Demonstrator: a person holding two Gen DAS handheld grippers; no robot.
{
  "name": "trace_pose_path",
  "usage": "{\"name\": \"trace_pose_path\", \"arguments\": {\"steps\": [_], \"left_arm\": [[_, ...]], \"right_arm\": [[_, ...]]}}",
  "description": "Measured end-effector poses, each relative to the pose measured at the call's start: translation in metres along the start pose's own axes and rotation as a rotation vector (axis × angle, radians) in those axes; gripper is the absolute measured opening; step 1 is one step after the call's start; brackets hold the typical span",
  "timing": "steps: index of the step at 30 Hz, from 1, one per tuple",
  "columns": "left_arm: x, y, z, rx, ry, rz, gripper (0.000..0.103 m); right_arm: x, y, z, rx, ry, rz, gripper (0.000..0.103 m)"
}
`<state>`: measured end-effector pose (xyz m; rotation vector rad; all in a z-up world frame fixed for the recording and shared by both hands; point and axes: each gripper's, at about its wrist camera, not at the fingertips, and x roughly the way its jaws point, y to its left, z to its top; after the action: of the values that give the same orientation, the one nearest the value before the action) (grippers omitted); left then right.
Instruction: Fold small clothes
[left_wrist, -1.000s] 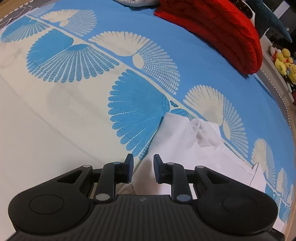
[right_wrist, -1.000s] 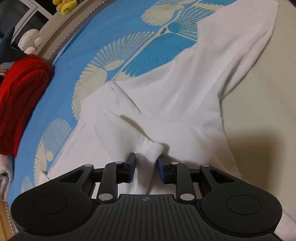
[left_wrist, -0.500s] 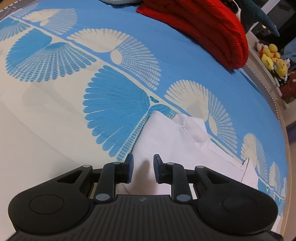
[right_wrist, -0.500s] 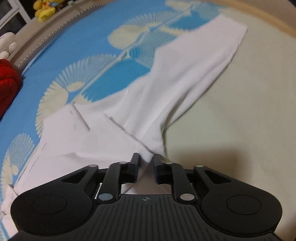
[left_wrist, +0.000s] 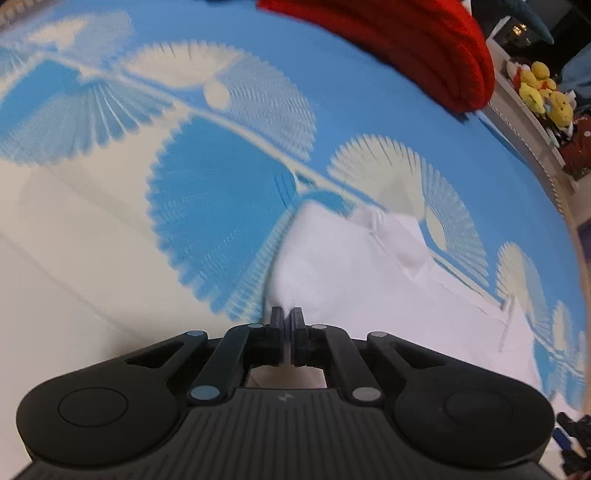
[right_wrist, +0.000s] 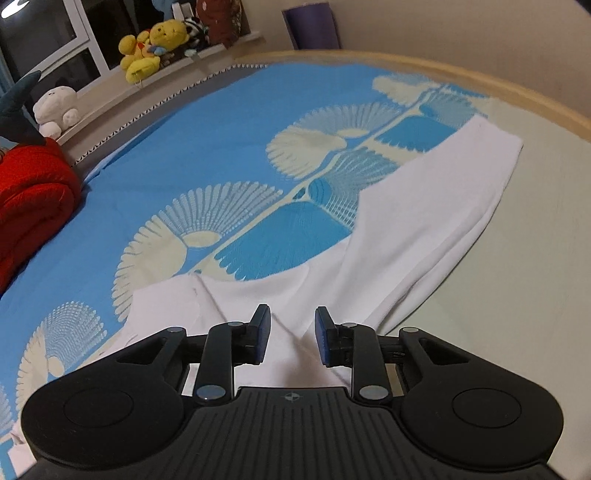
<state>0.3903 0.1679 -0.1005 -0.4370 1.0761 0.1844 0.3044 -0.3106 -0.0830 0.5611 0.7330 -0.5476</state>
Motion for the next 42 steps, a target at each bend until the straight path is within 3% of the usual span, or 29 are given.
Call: {"name": "trace_pose_path", "arguments": {"steps": [3,6,9,13,16,17,18,19,20,22,25,28,31,33,35,37,42], "left_arm": [[-0.005,0.011,0.001,-0.027,-0.013,0.114,0.003],[0.001,0.023,0.002,-0.081,0.062,0.120,0.006],[-0.009,0.022,0.005,-0.093,0.020,0.134,0.011],[-0.023,0.010,0.007,-0.067,-0.030,0.013,0.011],[-0.006,0.014,0.004,-0.128,0.099,-0.163,0.015],[0.003,0.018,0.001,-0.144,0.156,-0.154,0.015],[0.010,0.020,-0.003,-0.132,0.199,-0.092,0.015],[0.015,0.021,-0.006,-0.106,0.214,-0.021,0.011],[0.015,0.023,-0.007,-0.096,0.212,-0.001,0.009],[0.006,0.022,-0.004,-0.106,0.198,-0.006,0.012],[-0.014,0.013,-0.001,-0.042,0.137,-0.013,0.021],[-0.005,0.015,-0.010,-0.032,0.203,-0.001,0.022],[0.002,0.016,-0.020,-0.018,0.257,0.012,0.022],[-0.008,0.009,-0.019,0.000,0.219,0.030,0.025],[-0.024,-0.003,-0.017,0.034,0.154,0.032,0.042],[-0.038,-0.023,-0.017,0.102,0.099,0.037,0.048],[-0.049,-0.072,-0.029,0.296,0.050,0.035,0.050]], "right_arm": [[0.003,0.006,-0.002,-0.005,0.036,0.018,0.027],[0.009,0.008,-0.007,-0.018,0.084,0.006,0.027],[0.017,0.005,-0.011,-0.020,0.136,-0.020,0.027],[0.022,0.001,-0.014,-0.016,0.160,-0.029,0.027],[0.033,0.000,-0.019,0.000,0.234,0.001,0.027],[0.042,-0.004,-0.022,0.034,0.292,0.013,0.028],[0.046,-0.009,-0.024,0.066,0.313,0.019,0.028],[0.045,-0.011,-0.023,0.081,0.301,0.024,0.027],[0.043,-0.010,-0.021,0.075,0.295,0.015,0.027],[0.036,-0.008,-0.017,0.074,0.275,-0.003,0.027],[0.024,-0.005,-0.014,0.056,0.223,0.018,0.027],[0.033,-0.007,-0.018,0.068,0.306,0.059,0.030],[0.042,-0.023,-0.019,0.142,0.366,0.013,0.030],[0.040,-0.024,-0.013,0.159,0.373,0.015,0.030],[0.032,-0.022,-0.005,0.143,0.344,0.020,0.031],[0.026,-0.025,0.002,0.136,0.317,0.029,0.032],[0.020,-0.048,0.027,0.158,0.263,0.023,0.032]]}}
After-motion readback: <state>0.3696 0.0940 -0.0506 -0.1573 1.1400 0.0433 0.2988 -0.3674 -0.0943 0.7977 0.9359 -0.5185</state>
